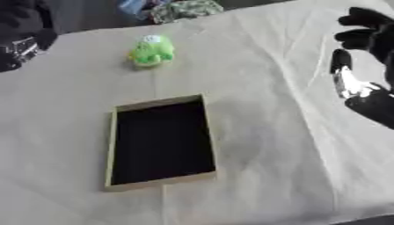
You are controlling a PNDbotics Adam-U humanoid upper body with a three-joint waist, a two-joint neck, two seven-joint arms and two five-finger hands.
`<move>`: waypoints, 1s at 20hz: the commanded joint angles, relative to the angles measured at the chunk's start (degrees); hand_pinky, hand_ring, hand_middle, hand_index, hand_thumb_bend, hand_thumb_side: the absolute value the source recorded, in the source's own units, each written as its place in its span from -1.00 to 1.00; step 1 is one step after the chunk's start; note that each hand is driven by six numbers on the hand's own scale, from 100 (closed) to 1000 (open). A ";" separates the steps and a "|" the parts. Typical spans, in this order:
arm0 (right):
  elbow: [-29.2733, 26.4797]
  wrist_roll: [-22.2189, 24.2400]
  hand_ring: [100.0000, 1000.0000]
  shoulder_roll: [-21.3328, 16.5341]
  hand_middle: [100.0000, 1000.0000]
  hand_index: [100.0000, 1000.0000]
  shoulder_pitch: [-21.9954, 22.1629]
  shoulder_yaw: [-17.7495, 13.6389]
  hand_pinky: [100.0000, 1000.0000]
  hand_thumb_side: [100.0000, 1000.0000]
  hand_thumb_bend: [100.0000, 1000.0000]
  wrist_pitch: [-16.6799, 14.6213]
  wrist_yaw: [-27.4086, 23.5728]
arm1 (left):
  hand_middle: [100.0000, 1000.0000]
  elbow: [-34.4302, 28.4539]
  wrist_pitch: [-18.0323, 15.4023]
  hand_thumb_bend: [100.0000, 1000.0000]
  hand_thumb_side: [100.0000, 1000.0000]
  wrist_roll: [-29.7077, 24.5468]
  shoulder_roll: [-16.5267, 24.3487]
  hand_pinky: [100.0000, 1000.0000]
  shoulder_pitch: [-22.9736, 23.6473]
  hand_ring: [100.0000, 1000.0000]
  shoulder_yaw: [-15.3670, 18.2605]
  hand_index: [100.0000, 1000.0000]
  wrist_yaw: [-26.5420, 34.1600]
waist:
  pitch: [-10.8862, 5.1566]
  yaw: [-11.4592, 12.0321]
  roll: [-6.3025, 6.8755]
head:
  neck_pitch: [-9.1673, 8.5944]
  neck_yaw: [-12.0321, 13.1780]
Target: Pick up objects on the table and place them in the box.
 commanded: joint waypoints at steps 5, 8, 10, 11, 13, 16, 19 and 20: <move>-0.43 1.25 0.50 -1.25 0.60 0.84 -1.33 0.70 0.51 -0.23 -1.00 -0.33 -1.08 | 0.36 16.97 -1.30 -0.04 0.04 -8.48 -1.10 0.43 -13.25 0.38 -3.35 0.74 -12.98 | -1.43 -1.58 0.08 | -0.27 0.56; -0.38 1.56 0.50 -1.29 0.60 0.84 -1.56 0.96 0.51 -0.23 -1.00 -0.42 -1.28 | 0.36 24.48 -3.16 -0.03 0.04 -10.15 -4.24 0.43 -17.29 0.38 -3.64 0.74 -18.37 | -1.47 -2.29 0.19 | -0.37 0.32; -0.35 1.78 0.50 -1.29 0.60 0.84 -1.63 1.10 0.51 -0.22 -1.00 -0.49 -1.37 | 0.36 29.02 -4.34 -0.02 0.03 -10.38 -6.84 0.44 -19.30 0.38 -3.47 0.74 -21.53 | -1.45 -2.65 0.25 | -0.50 0.00; -0.33 1.91 0.50 -1.28 0.60 0.84 -1.69 1.20 0.51 -0.22 -1.00 -0.52 -1.41 | 0.36 31.17 -4.92 -0.03 0.02 -10.42 -8.00 0.45 -20.15 0.38 -3.40 0.74 -23.22 | -1.44 -2.86 0.30 | -0.56 -0.01; -0.30 2.16 0.50 -1.25 0.60 0.84 -1.85 1.40 0.51 -0.22 -1.00 -0.60 -1.55 | 0.36 35.22 -6.16 -0.02 0.01 -10.47 -10.07 0.45 -21.57 0.38 -3.11 0.74 -26.63 | -1.43 -3.30 0.38 | -0.71 0.15; -0.27 2.53 0.50 -1.21 0.60 0.84 -2.19 1.70 0.51 -0.23 -1.00 -0.71 -1.75 | 0.37 40.50 -8.37 0.05 -0.04 -10.89 -12.88 0.46 -23.08 0.39 -2.56 0.74 -30.68 | -1.38 -4.02 0.44 | -0.94 0.14; -0.18 2.93 0.50 -1.07 0.60 0.84 -2.44 1.99 0.51 -0.22 -1.00 -0.81 -1.92 | 0.38 44.24 -10.35 0.07 -0.07 -11.51 -15.13 0.48 -24.05 0.40 -2.22 0.76 -33.88 | -1.33 -4.59 0.37 | -1.10 -0.08; -0.16 3.03 0.50 -1.03 0.60 0.84 -2.54 2.06 0.51 -0.22 -1.00 -0.84 -2.00 | 0.38 45.19 -10.75 0.07 -0.08 -11.57 -15.75 0.49 -24.27 0.40 -2.08 0.76 -34.91 | -1.33 -4.75 0.38 | -1.14 -0.06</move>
